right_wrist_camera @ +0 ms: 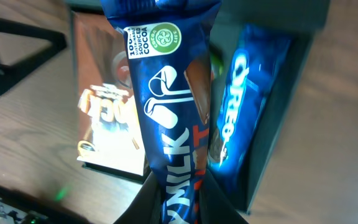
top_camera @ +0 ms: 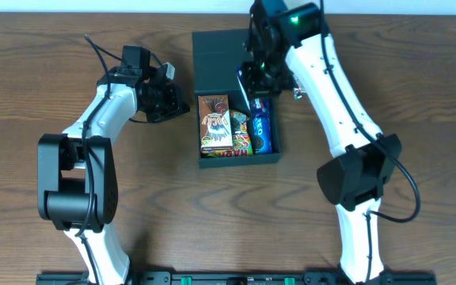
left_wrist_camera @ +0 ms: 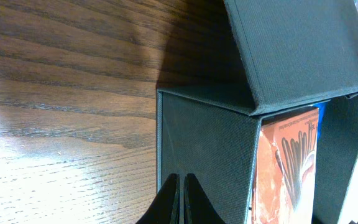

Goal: Pack container
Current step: 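Carry the Dairy Milk bar with the right gripper into the box, then release the bar in the box and withdraw the right gripper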

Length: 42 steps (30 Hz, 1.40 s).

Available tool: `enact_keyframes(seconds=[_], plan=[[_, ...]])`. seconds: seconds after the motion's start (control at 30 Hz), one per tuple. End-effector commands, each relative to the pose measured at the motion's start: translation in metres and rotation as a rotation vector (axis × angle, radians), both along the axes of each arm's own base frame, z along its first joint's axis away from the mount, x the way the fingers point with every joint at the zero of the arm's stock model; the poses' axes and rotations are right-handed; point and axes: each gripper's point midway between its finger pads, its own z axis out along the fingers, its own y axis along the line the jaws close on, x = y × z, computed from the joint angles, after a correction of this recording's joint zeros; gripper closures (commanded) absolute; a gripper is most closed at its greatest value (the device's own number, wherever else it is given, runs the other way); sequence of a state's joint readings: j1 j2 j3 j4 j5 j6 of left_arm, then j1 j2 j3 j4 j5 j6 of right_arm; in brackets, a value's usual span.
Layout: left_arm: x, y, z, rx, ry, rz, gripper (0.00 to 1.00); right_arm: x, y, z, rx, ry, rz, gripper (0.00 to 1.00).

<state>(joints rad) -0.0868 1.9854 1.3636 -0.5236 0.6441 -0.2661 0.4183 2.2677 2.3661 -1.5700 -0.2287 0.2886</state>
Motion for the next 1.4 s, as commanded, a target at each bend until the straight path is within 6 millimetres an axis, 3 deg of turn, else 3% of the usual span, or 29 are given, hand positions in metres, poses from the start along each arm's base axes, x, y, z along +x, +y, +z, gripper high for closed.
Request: enact_keyframes(seconds=[0.0,0.33,0.7,0.73,0.77,0.9,0.97,1.17,1.37], plan=[[-0.003,0.002,-0.004,-0.003,0.018,0.006,0.94,-0.01,-0.002,-0.025,-0.054,0.086,-0.095,0.98],[-0.003,0.002,-0.004,-0.003,0.017,0.006,0.94,-0.03,0.014,-0.053,-0.072,0.15,-0.065,0.95],[-0.003,0.002,-0.004,-0.003,0.018,0.005,0.94,-0.025,0.024,-0.064,-0.063,0.141,-0.126,0.94],[-0.003,0.002,-0.004,-0.003,0.018,0.006,0.94,-0.024,0.024,-0.064,-0.06,0.136,-0.126,0.89],[-0.003,0.002,-0.004,-0.003,0.018,0.005,0.94,-0.023,0.026,-0.064,-0.056,0.13,-0.125,0.73],[-0.003,0.002,-0.004,-0.003,0.018,0.005,0.94,-0.023,0.029,-0.064,-0.052,0.122,-0.113,0.37],[-0.003,0.002,-0.004,-0.003,0.018,0.005,0.94,-0.023,0.03,-0.064,-0.052,0.121,-0.107,0.32],[-0.003,0.002,-0.004,-0.003,0.018,0.005,0.94,-0.02,0.025,-0.064,-0.048,0.112,-0.084,0.37],[-0.005,0.002,-0.005,0.0,0.026,0.002,0.94,-0.002,0.001,-0.05,-0.025,0.075,-0.113,0.41]])
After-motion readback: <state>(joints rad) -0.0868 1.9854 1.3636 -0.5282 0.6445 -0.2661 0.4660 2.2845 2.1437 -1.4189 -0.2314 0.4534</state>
